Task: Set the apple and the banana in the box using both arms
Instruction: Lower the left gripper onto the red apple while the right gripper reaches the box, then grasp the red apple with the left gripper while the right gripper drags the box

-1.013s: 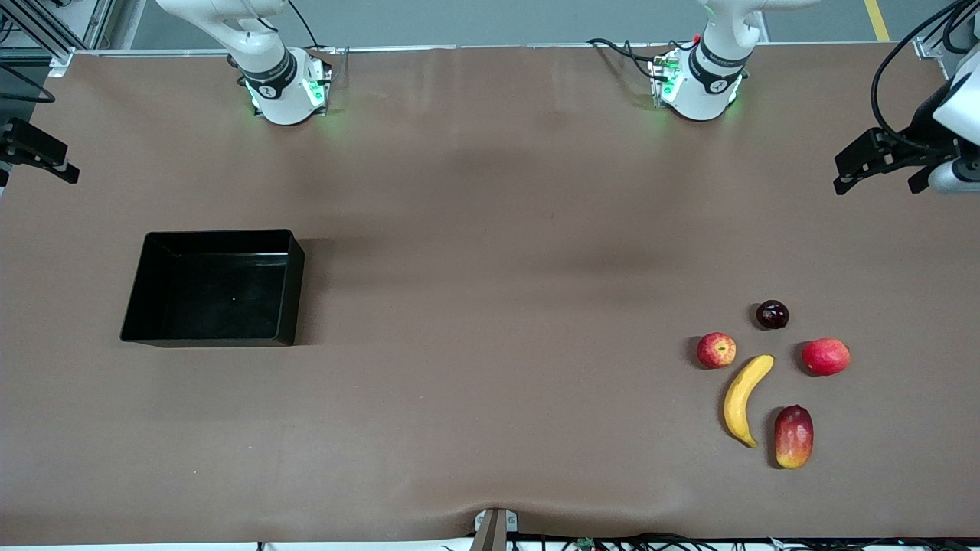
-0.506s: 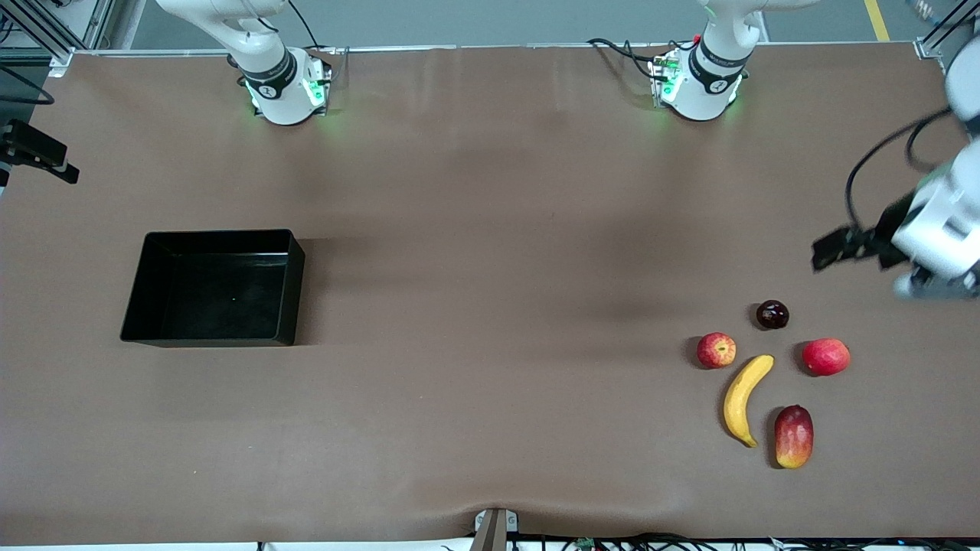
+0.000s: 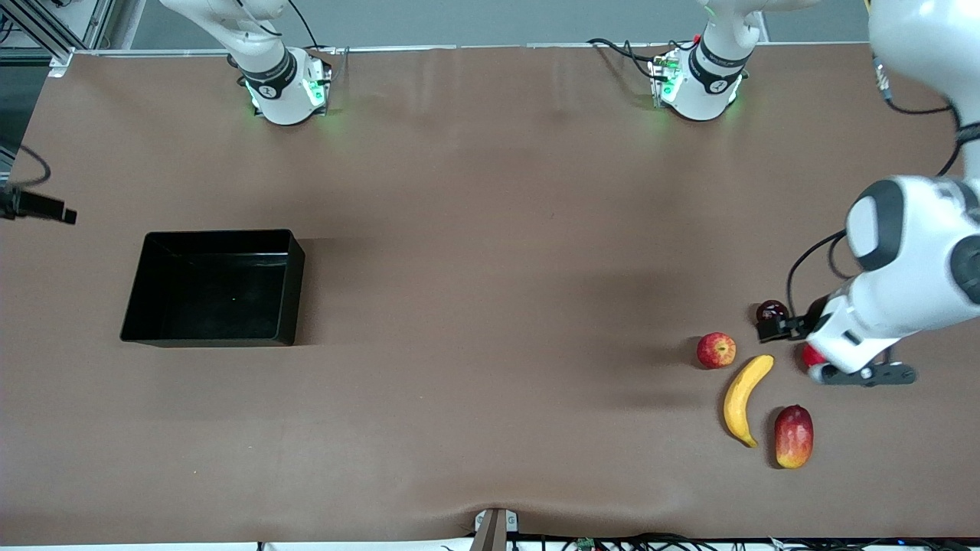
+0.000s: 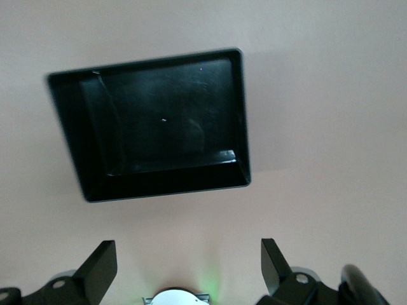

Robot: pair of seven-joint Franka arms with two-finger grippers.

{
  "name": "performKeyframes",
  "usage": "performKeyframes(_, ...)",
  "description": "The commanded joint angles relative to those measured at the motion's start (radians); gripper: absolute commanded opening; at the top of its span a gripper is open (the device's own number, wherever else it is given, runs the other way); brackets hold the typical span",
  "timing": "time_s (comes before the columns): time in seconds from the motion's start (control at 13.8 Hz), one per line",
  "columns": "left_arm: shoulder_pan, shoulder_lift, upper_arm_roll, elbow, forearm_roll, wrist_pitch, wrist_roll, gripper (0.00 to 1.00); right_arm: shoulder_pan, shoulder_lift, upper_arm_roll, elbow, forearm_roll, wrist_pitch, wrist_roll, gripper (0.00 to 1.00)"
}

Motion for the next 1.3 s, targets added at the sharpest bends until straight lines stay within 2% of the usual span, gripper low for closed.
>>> performKeyframes(0.0, -0.01, 0.043, -0.004, -0.049, 0.021, 0.098, 0.005, 1.0, -0.065, 0.098, 0.013, -0.013, -0.012, 0.057, -0.019, 1.0)
performKeyframes(0.22, -0.029, 0.1, -0.009, -0.076, 0.088, 0.16, 0.008, 1.0, -0.098, 0.107, 0.013, -0.231, -0.011, 0.349, -0.077, 1.0)
performKeyframes(0.29, -0.038, 0.116, -0.009, -0.081, 0.11, 0.166, 0.008, 1.0, -0.098, 0.118, 0.013, -0.283, -0.011, 0.435, -0.085, 1.0)
performKeyframes(0.43, -0.047, 0.135, -0.01, -0.083, 0.113, 0.168, 0.008, 1.0, -0.095, 0.156, 0.014, -0.332, -0.011, 0.518, -0.086, 1.0)
performKeyframes(0.51, -0.049, 0.141, -0.01, -0.083, 0.113, 0.171, 0.008, 1.0, -0.093, 0.172, 0.016, -0.336, -0.011, 0.528, -0.089, 0.89)
performKeyframes(0.65, -0.05, 0.163, -0.013, -0.083, 0.115, 0.177, 0.01, 1.0, -0.102, 0.21, 0.016, -0.339, -0.011, 0.529, -0.135, 0.36)
performKeyframes(0.72, -0.049, 0.175, -0.02, -0.083, 0.115, 0.186, 0.013, 1.0, -0.104, 0.219, 0.016, -0.342, -0.011, 0.548, -0.16, 0.29)
performKeyframes(0.87, -0.05, 0.186, -0.02, -0.084, 0.115, 0.198, 0.036, 0.96, -0.114, 0.238, 0.016, -0.343, -0.011, 0.58, -0.196, 0.28)
performKeyframes(0.94, -0.049, 0.193, -0.02, -0.087, 0.115, 0.207, 0.046, 0.93, -0.125, 0.245, 0.016, -0.346, -0.011, 0.595, -0.213, 0.24)
performKeyframes(1.09, -0.049, 0.204, -0.02, -0.096, 0.118, 0.229, 0.05, 0.87, -0.125, 0.244, 0.016, -0.36, -0.009, 0.605, -0.223, 0.0)
performKeyframes(1.23, -0.049, 0.209, -0.02, -0.103, 0.127, 0.253, 0.05, 0.74, -0.125, 0.244, 0.017, -0.36, -0.008, 0.592, -0.224, 0.0)
